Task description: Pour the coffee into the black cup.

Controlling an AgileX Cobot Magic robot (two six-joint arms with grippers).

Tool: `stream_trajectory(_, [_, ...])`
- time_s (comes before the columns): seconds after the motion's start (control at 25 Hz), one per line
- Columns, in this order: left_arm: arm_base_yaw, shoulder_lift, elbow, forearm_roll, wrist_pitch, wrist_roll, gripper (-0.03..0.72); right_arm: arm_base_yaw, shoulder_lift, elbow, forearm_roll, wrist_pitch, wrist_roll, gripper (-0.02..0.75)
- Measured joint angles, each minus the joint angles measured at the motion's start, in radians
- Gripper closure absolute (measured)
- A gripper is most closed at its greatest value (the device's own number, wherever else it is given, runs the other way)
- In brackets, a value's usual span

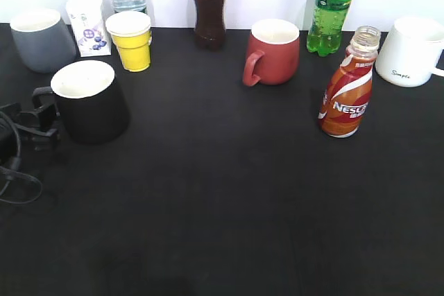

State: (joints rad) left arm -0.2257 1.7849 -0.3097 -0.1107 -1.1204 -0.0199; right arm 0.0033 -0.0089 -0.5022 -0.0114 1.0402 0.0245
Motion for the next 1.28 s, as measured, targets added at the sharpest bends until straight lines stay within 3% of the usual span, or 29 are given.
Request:
stream_trajectory(0.32, [0.000,0.001,-0.051,-0.011,0.027,0.000,0.205,0.000,0.000,0.000,0.000,0.000,0.000,0.183])
stream_trajectory(0.44, [0.050,0.004,-0.071,0.005,0.062,0.000,0.205,0.000,0.000,0.000,0.000,0.000,0.000,0.183])
stream_trajectory(0.56, [0.111,0.015,-0.097,0.133,0.073,0.000,0.205,0.000,0.000,0.000,0.000,0.000,0.000,0.183])
stream_trajectory(0.68, [0.117,0.081,-0.165,0.205,0.073,0.000,0.219,0.000,0.000,0.000,0.000,0.000,0.001,0.183])
stream_trajectory(0.76, [0.118,0.122,-0.221,0.224,0.073,0.000,0.316,0.000,0.000,0.000,0.000,0.000,0.001,0.183])
stream_trajectory(0.84, [0.118,0.132,-0.249,0.229,0.049,0.000,0.559,0.000,0.000,0.000,0.000,0.000,0.001,0.183])
stream_trajectory(0.88, [0.118,0.132,-0.249,0.230,0.045,0.003,0.643,0.000,0.000,0.000,0.000,0.000,0.001,0.183])
stream_trajectory(1.04, [0.118,0.114,-0.209,0.239,-0.018,-0.056,0.646,0.000,0.000,0.000,0.000,0.000,0.001,0.183])
stream_trajectory(1.2, [0.115,0.014,-0.179,0.426,-0.034,-0.109,0.646,0.000,0.000,0.000,0.000,0.000,0.001,0.183])
stream_trajectory(1.28, [0.087,0.000,-0.179,0.469,-0.041,-0.114,0.646,0.000,0.000,0.000,0.000,0.000,0.001,0.183])
